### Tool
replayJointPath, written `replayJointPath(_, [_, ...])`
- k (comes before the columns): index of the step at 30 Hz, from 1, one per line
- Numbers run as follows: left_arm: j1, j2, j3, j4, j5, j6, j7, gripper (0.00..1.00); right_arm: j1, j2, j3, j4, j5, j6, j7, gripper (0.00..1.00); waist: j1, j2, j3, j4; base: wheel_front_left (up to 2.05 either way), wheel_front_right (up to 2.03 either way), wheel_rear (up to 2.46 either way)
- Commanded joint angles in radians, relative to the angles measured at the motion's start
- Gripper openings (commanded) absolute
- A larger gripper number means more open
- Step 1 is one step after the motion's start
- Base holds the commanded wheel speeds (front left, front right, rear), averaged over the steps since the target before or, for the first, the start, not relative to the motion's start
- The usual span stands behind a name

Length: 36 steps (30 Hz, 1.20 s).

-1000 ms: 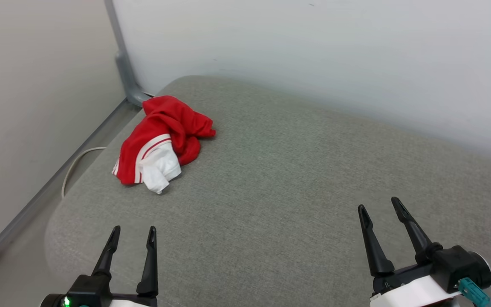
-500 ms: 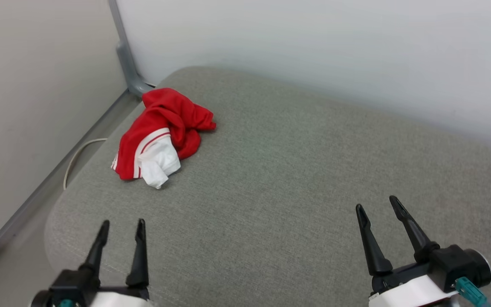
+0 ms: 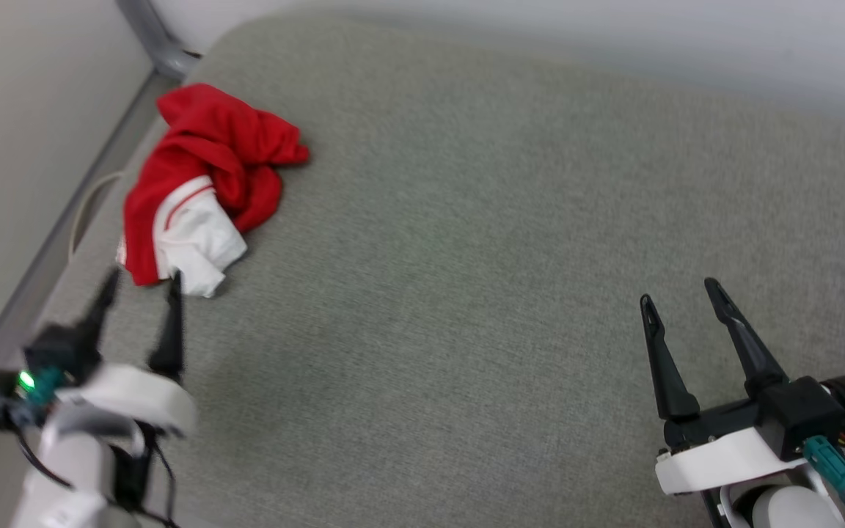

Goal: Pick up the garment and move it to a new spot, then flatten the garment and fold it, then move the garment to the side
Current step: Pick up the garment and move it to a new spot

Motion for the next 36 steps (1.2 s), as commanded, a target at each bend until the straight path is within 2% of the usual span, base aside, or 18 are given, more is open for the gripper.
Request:
replayJointPath(1, [-0.072, 0.041, 0.000, 0.047, -0.015, -0.002, 0.009, 1.00, -0.021, 0.001, -0.004, -0.007, -0.009, -0.001, -0.002, 1.00, -0.0001, 0.0000, 0.072, -0.040, 0.00, 0.00, 0.00])
replayJointPath(6, [-0.238, 0.193, -0.074, 0.185, -0.105, -0.004, 0.119, 1.00, -0.050, -0.003, -0.007, -0.024, -0.034, -0.001, -0.002, 1.00, -0.0001, 0.0000, 0.147, -0.073, 0.00, 0.00, 0.00])
replayJointPath(12, [-0.397, 0.350, -0.206, 0.263, -0.290, -0.003, 0.281, 1.00, -0.073, -0.020, -0.021, -0.051, -0.043, -0.001, -0.002, 1.00, -0.0001, 0.0000, 0.232, -0.098, 0.00, 0.00, 0.00])
replayJointPath(18, [-0.501, 0.436, -0.336, 0.302, -0.449, -0.003, 0.437, 1.00, -0.093, -0.026, -0.018, -0.065, -0.055, -0.001, -0.002, 1.00, -0.0001, 0.0000, 0.295, -0.117, 0.00, 0.00, 0.00])
replayJointPath(23, [-0.533, 0.478, -0.432, 0.325, -0.568, -0.003, 0.541, 1.00, -0.104, -0.023, -0.014, -0.070, -0.056, -0.001, -0.002, 1.00, -0.0001, 0.0000, 0.320, -0.131, 0.00, 0.00, 0.00])
replayJointPath(28, [-0.533, 0.499, -0.491, 0.333, -0.652, -0.003, 0.579, 1.00, -0.105, -0.021, -0.011, -0.069, -0.059, -0.001, -0.002, 1.00, -0.0001, 0.0000, 0.326, -0.140, 0.00, 0.00, 0.00])
replayJointPath(29, [-0.530, 0.503, -0.504, 0.329, -0.674, -0.003, 0.577, 0.76, -0.106, -0.021, -0.010, -0.068, -0.059, -0.001, -0.002, 1.00, -0.0001, 0.0000, 0.326, -0.141, 0.00, 0.00, 0.00])
replayJointPath(30, [-0.528, 0.508, -0.512, 0.332, -0.692, -0.003, 0.572, 0.35, -0.105, -0.021, -0.010, -0.067, -0.059, -0.001, -0.002, 1.00, -0.0001, 0.0000, 0.326, -0.142, 0.00, 0.00, 0.00])
replayJointPath(31, [-0.527, 0.513, -0.522, 0.332, -0.706, -0.004, 0.567, 0.00, -0.104, -0.021, -0.011, -0.066, -0.059, -0.001, -0.002, 1.00, -0.0001, 0.0000, 0.326, -0.142, 0.00, 0.00, 0.00])
replayJointPath(36, [-0.523, 0.533, -0.579, 0.326, -0.755, -0.004, 0.515, 0.00, -0.094, -0.018, -0.015, -0.056, -0.062, -0.001, -0.002, 1.00, -0.0001, 0.0000, 0.309, -0.135, 0.00, 0.00, 0.00])
